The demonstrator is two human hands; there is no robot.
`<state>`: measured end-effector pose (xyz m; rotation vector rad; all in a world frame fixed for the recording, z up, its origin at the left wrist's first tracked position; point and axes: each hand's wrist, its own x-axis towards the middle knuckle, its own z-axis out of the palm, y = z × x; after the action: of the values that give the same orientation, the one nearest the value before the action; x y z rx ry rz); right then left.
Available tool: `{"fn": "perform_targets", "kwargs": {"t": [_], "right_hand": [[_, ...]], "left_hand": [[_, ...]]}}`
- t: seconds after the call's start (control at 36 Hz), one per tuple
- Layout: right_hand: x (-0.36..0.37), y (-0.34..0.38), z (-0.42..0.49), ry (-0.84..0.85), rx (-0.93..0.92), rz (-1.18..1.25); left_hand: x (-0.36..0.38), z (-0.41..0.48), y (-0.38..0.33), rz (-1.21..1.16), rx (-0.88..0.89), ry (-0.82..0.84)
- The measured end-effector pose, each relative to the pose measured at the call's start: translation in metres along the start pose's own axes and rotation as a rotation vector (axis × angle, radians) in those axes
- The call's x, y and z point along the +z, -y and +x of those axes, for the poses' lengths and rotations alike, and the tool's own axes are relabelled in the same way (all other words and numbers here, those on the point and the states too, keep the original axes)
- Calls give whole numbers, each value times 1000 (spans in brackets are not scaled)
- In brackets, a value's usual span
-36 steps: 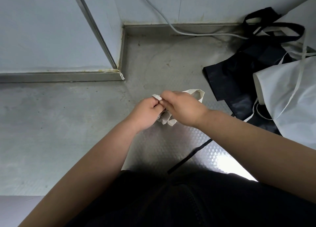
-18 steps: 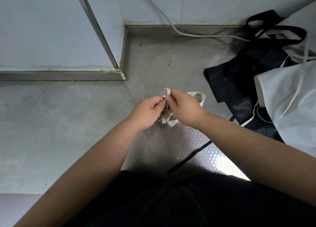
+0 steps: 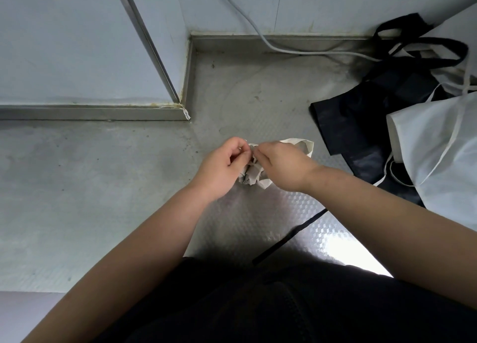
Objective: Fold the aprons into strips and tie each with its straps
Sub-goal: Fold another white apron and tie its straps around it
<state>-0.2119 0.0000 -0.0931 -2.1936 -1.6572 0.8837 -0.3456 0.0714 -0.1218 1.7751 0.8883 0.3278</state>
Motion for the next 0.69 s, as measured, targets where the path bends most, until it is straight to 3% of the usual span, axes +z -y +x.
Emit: {"fn": "perform_targets", "kwargs": {"t": [0.22,0.42,0.69], "right_hand": [[5,-5,0,-37,-59,-4],[-7,-1,8,212,184,542],[-1,1,5,146,247,799]], "left_hand": [[3,-2,1,31,84,-43],[5,0,9,97,119,-121],[5,-3,11,321,297,-230]]}}
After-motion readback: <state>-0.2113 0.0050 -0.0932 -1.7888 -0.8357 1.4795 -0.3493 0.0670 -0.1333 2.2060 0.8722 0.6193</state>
